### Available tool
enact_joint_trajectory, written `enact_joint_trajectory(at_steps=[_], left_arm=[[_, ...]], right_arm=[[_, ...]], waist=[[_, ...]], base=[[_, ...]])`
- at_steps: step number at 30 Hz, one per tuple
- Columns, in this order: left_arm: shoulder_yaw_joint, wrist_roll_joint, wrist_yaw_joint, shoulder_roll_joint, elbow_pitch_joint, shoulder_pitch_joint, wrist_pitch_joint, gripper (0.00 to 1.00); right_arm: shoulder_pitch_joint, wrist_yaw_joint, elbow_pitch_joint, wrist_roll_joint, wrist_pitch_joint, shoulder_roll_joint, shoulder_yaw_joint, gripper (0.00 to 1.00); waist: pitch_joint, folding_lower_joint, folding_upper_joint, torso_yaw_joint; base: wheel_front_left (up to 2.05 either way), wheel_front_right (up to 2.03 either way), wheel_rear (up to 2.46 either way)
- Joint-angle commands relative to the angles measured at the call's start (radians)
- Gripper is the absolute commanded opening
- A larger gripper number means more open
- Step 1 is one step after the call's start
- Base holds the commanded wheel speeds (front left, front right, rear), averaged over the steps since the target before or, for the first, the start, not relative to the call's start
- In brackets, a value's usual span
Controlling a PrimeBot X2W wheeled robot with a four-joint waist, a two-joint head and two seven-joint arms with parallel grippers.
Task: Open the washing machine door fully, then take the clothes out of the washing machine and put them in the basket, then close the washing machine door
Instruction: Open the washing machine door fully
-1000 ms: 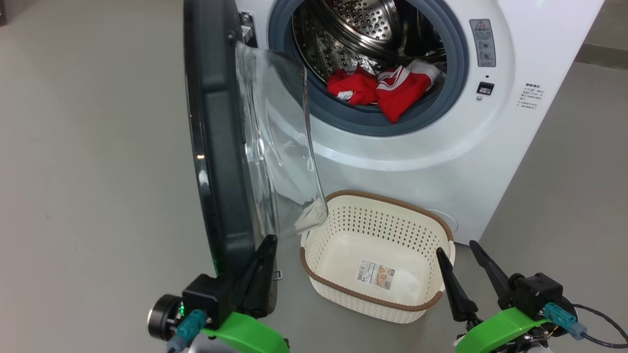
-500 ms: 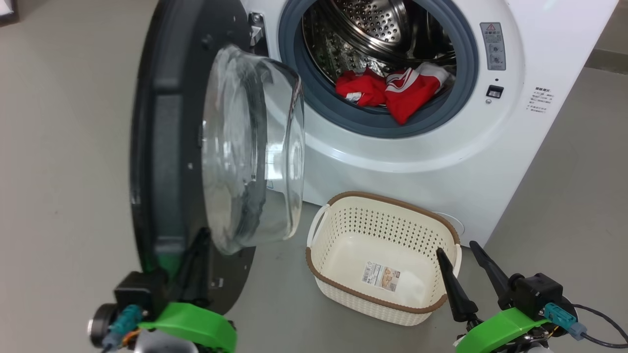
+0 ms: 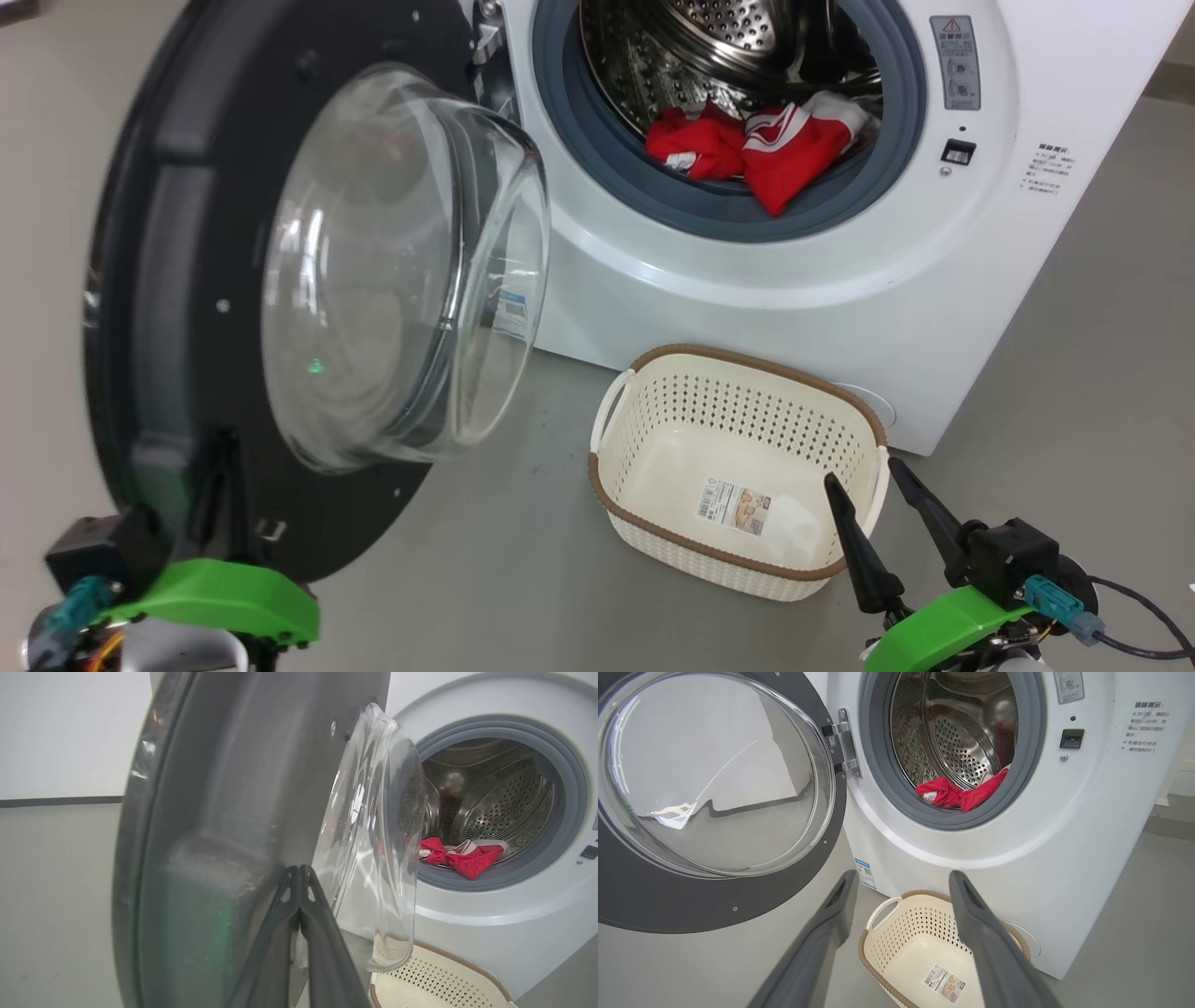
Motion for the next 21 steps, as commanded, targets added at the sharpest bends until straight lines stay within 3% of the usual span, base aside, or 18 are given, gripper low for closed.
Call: enact_joint_trajectory(at_steps=[1,13,21], left_arm=[[0.070,-0.015,0.010,0.045,0.002,-0.030,-0.010,0.00],[0.192,-0.090,-0.007,0.125,0.185,-0.143,-0.043,0.00],[0.223,-0.116,-0.036,0.166,0.299,-0.227,-0.073,0.00]], right_arm=[[-0.049,0.005,-0.020,-0.020,-0.006,0.000,0.023,1.00],[-0.045,0.005,-0.007,-0.066,-0.006,0.000,-0.004,1.00],[-0.072,0.005,0.006,-0.082,-0.006,-0.001,-0.033,1.00]], waist=[[0.010,0.0000,0.0000,-0.002],[0.042,0.0000,0.0000,-0.004],[0.074,0.0000,0.0000,-0.010]], base=[[0.00,0.00,0.00],[0.00,0.00,0.00],[0.00,0.00,0.00]])
